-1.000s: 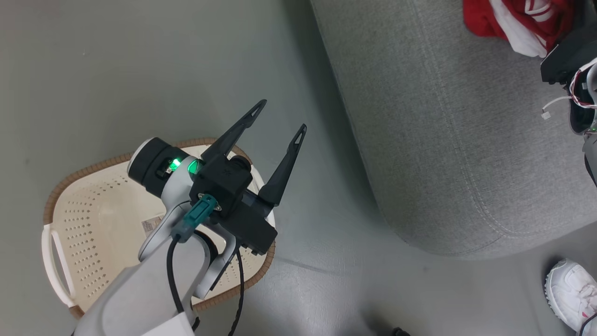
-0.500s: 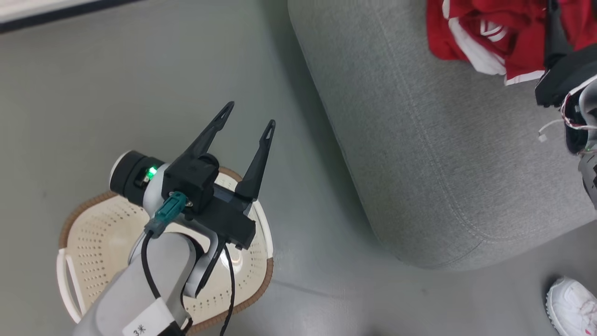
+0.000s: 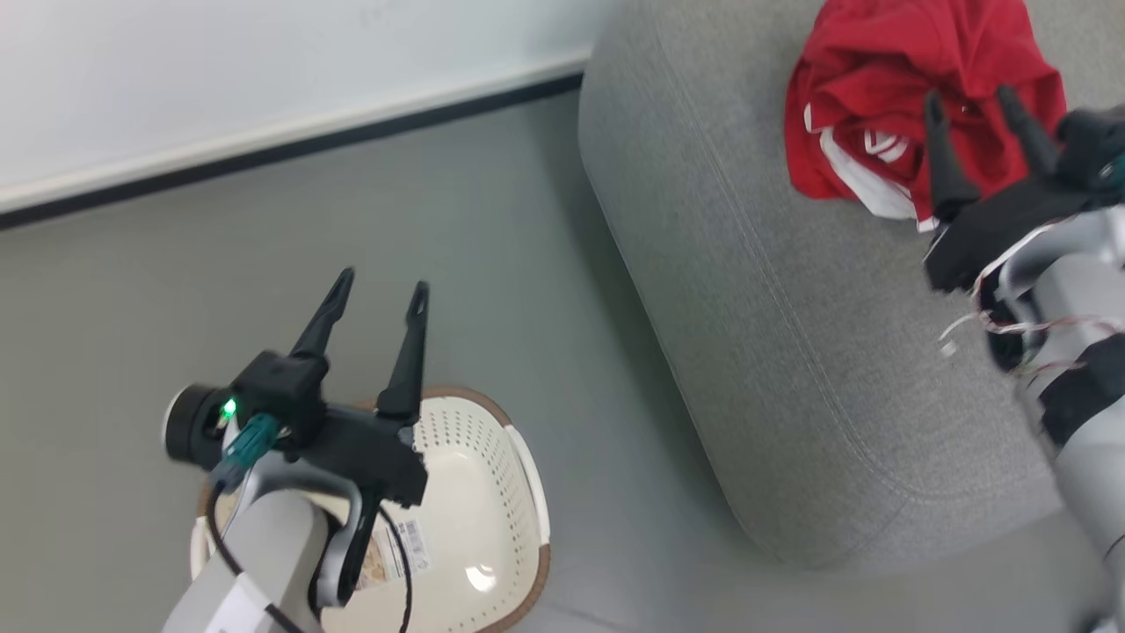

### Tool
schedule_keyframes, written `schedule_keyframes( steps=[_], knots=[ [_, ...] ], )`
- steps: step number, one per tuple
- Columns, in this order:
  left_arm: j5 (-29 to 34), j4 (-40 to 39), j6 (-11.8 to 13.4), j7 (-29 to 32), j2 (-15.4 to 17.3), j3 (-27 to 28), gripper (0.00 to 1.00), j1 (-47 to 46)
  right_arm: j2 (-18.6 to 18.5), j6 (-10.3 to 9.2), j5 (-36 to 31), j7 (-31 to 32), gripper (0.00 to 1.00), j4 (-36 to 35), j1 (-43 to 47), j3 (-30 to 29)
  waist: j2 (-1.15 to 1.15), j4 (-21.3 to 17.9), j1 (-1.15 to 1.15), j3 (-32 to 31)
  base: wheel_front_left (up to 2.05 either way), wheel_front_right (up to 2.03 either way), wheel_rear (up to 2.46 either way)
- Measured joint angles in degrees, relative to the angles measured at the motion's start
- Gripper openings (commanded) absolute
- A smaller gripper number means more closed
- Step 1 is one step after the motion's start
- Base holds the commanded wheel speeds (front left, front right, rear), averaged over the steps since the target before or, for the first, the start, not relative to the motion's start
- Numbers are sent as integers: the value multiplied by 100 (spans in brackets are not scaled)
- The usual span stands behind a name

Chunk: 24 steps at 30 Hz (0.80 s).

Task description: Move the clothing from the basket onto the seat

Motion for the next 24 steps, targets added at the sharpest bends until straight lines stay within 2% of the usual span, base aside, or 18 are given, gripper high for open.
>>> schedule_keyframes(
  steps=[14,17,24],
  knots=[
    [-301,214,82,-187,132,768,100,1308,545,-16,-24,0,100,-781,1511,81,0,529,0,-1051,0,0,0],
    [-302,148,82,-213,137,861,100,1672,613,-92,-59,0,100,-1035,1975,67,-1,650,0,-1305,0,0,0],
    [-330,-245,82,-233,132,1168,100,2591,644,-417,-71,0,100,-1805,3016,-45,-1,927,0,-1789,0,0,0]
  ],
)
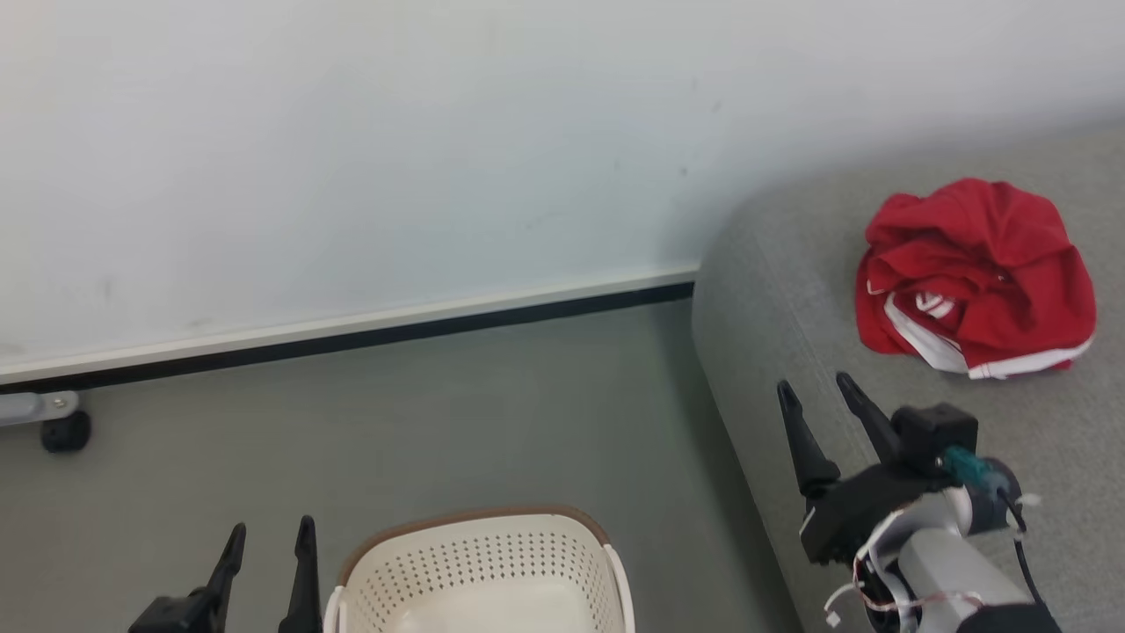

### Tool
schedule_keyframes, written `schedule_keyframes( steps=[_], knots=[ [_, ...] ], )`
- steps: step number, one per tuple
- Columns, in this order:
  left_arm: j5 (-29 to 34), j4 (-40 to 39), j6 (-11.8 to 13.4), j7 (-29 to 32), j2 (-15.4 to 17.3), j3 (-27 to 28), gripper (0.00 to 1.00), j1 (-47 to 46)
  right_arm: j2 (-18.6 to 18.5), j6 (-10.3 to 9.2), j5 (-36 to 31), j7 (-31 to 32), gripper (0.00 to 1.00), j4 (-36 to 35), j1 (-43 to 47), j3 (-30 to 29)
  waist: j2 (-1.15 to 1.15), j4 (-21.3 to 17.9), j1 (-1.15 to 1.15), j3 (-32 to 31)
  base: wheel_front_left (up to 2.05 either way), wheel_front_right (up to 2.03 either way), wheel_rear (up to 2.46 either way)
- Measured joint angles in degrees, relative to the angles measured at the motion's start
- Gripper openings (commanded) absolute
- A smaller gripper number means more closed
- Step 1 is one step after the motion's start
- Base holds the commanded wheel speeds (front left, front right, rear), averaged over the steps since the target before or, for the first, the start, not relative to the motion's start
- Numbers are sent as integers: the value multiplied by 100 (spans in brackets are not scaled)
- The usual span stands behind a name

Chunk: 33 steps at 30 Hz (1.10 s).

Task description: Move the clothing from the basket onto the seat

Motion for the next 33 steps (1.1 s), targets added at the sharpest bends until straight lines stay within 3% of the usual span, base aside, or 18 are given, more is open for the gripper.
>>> schedule_keyframes(
  steps=[8,20,33],
  knots=[
    [35,-390,4,-1,-129,416,100,490,-68,-337,-160,0,100,-1002,912,-156,0,258,1,-276,0,0,0],
    [285,-856,5,-1,-275,714,100,928,-129,-506,-346,0,100,-2137,1807,-382,0,281,1,-316,0,0,0],
    [487,-1061,5,-2,-328,907,100,1027,-253,-600,-560,0,100,-2764,2214,-680,1,246,2,-330,0,0,0]
  ],
)
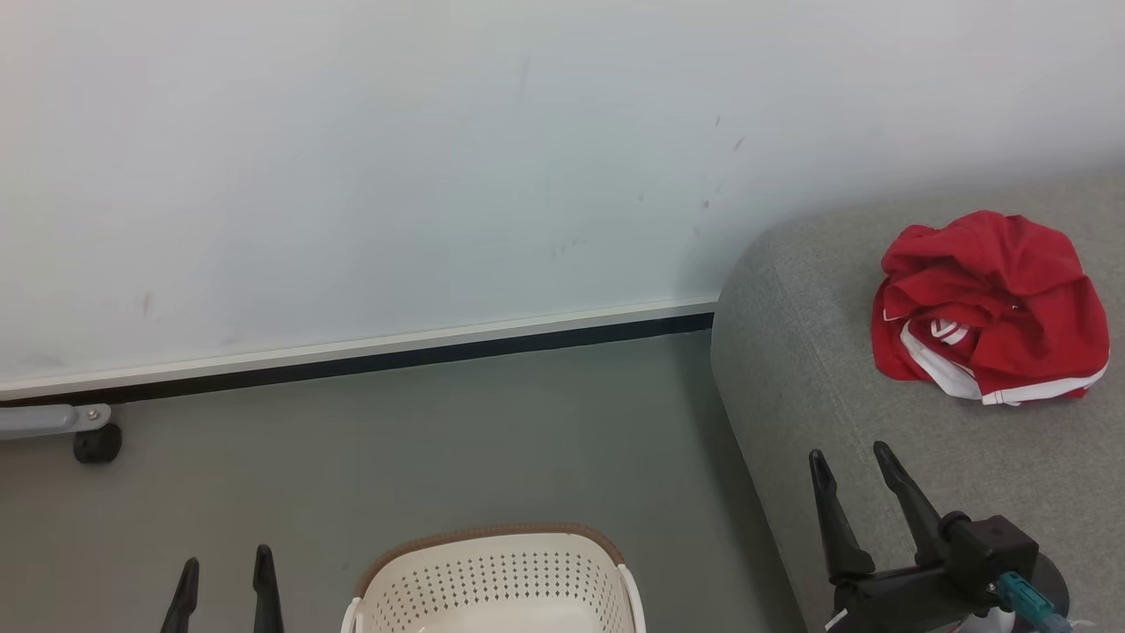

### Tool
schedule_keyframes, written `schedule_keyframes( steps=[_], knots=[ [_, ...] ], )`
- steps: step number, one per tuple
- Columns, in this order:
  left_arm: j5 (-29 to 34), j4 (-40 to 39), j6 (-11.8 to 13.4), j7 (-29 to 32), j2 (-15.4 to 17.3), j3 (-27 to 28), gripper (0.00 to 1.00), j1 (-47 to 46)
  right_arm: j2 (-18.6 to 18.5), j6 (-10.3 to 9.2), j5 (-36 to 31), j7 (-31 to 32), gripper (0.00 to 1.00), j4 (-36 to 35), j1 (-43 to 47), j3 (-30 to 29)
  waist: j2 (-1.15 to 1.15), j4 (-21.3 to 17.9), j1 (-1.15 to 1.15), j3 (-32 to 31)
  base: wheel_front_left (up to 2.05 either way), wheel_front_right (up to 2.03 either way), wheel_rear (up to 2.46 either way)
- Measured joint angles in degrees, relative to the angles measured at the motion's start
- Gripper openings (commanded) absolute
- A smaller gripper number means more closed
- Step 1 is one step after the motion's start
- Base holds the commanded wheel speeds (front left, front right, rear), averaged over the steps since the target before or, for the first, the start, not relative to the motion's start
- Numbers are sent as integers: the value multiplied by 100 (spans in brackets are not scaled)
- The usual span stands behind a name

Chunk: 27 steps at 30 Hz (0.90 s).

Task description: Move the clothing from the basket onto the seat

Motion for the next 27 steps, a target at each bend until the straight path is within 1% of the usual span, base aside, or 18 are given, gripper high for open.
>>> schedule_keyframes(
  steps=[14,15,22,27],
  knots=[
    [66,-45,0,0,-1,52,100,88,-5,-48,-163,-1,100,-261,207,-237,0,37,0,-4,0,0,0],
    [65,-33,-1,2,-3,51,0,89,0,-48,-177,1,0,-255,209,-238,0,42,0,-2,0,0,0],
    [-15,261,-15,58,-144,29,0,143,146,-40,-143,64,0,43,455,-208,0,45,0,1,0,0,0],
    [-237,310,-73,165,-166,65,0,131,180,29,159,157,0,55,447,-383,0,65,0,20,0,0,0]
  ],
)
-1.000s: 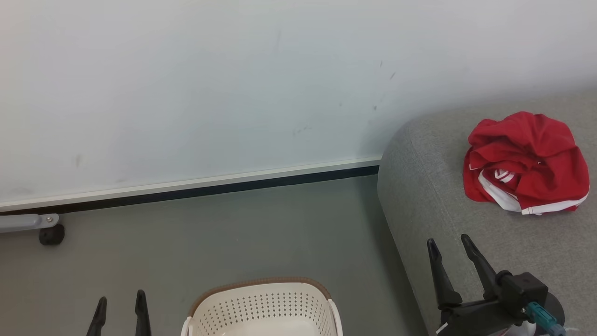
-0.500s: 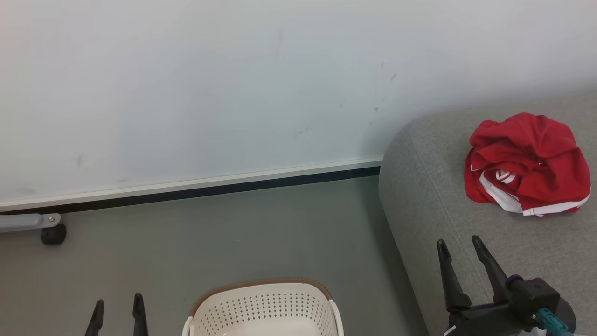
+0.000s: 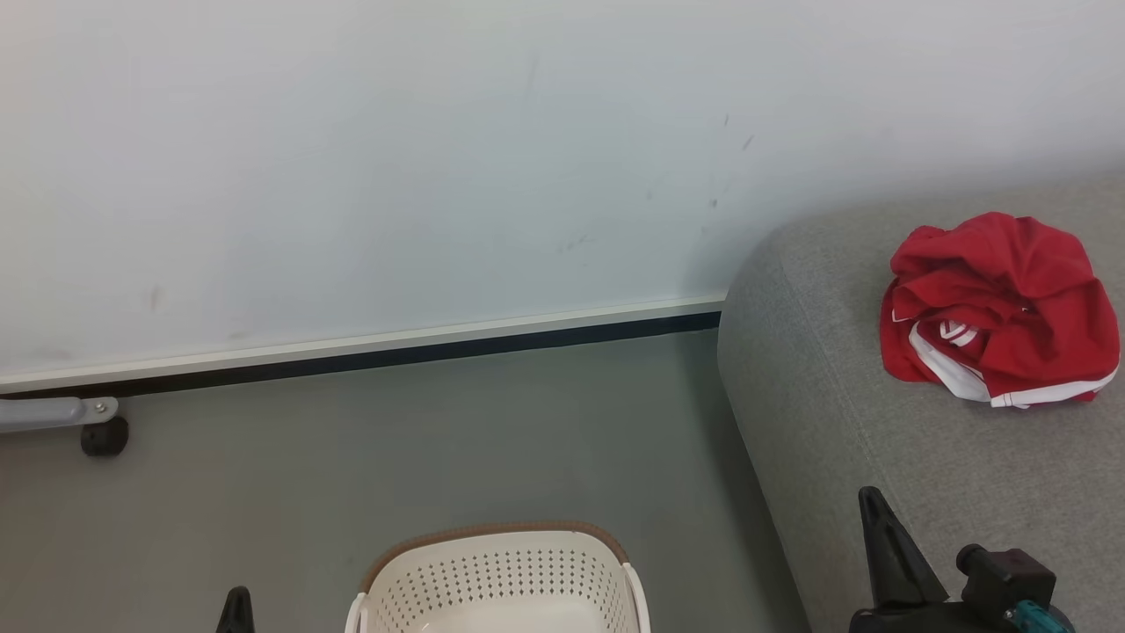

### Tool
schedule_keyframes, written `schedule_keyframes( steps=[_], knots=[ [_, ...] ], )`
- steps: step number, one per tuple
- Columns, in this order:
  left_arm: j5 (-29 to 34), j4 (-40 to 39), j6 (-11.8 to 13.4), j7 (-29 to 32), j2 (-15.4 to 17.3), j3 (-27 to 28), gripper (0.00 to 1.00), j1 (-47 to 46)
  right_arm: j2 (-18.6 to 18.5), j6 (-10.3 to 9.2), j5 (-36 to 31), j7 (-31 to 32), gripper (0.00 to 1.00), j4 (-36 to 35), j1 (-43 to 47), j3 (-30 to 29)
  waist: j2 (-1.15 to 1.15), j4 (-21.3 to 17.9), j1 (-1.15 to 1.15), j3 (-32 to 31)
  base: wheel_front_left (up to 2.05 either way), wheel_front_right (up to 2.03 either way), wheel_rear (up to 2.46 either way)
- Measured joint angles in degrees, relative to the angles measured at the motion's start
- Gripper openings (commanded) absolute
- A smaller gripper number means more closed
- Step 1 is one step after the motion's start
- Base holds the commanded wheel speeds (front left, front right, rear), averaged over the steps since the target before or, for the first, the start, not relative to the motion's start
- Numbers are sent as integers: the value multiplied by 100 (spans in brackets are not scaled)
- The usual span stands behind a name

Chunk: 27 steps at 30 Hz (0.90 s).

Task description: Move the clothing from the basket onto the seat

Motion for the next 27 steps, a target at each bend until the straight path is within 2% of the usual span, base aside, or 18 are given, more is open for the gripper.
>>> schedule_keyframes(
  steps=[27],
  knots=[
    [-1923,263,-352,557,-180,285,0,-384,276,366,1894,591,0,174,-55,-768,0,106,0,83,0,0,0]
  ],
)
